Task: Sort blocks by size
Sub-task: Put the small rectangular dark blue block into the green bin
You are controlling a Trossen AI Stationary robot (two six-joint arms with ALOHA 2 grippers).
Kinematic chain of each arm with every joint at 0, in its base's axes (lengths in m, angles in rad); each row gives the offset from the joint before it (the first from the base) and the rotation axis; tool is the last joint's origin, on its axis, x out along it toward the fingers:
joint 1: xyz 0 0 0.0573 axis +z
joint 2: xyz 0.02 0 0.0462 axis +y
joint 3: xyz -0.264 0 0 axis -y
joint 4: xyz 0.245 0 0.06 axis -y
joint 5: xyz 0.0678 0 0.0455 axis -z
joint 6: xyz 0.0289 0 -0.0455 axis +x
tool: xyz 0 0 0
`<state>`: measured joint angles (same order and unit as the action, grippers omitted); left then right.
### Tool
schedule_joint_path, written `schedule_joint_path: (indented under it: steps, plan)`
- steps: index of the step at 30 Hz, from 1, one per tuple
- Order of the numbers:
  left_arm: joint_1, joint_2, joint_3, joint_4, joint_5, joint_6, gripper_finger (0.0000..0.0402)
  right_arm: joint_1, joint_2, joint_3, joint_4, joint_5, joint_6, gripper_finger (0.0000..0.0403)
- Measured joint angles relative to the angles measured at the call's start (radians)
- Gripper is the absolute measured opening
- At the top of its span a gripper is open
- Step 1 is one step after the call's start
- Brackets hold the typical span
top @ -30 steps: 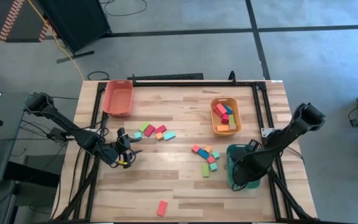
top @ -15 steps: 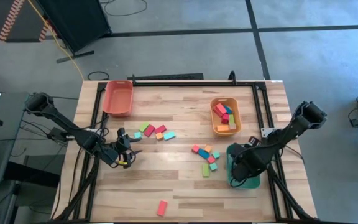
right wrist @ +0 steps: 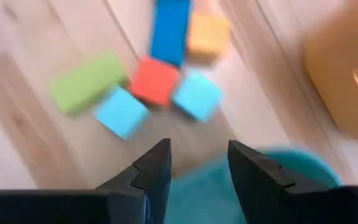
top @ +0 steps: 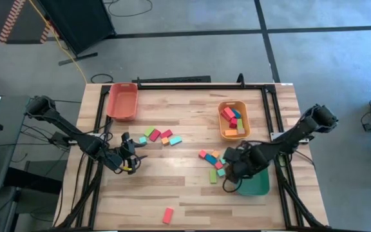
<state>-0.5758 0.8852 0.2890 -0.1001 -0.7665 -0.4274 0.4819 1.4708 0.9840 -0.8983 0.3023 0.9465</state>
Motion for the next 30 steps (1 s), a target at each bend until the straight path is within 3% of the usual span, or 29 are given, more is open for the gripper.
schedule_joint_path:
  steps: [11, 21, 30]
  plan:
    - [0.0, 0.0, 0.0, 0.0, 0.0, -0.003, 0.0224, -0.184, 0.081, 0.001, 0.308, -0.069, -0.326, 0.0185]
    - [0.0, 0.0, 0.0, 0.0, 0.0, -0.004, 0.0224, -0.332, 0.201, 0.018, 0.384, -0.226, -0.525, 0.0185]
    - [0.0, 0.0, 0.0, 0.0, 0.0, -0.004, 0.0224, -0.395, 0.316, 0.068, 0.382, -0.329, -0.604, 0.0185]
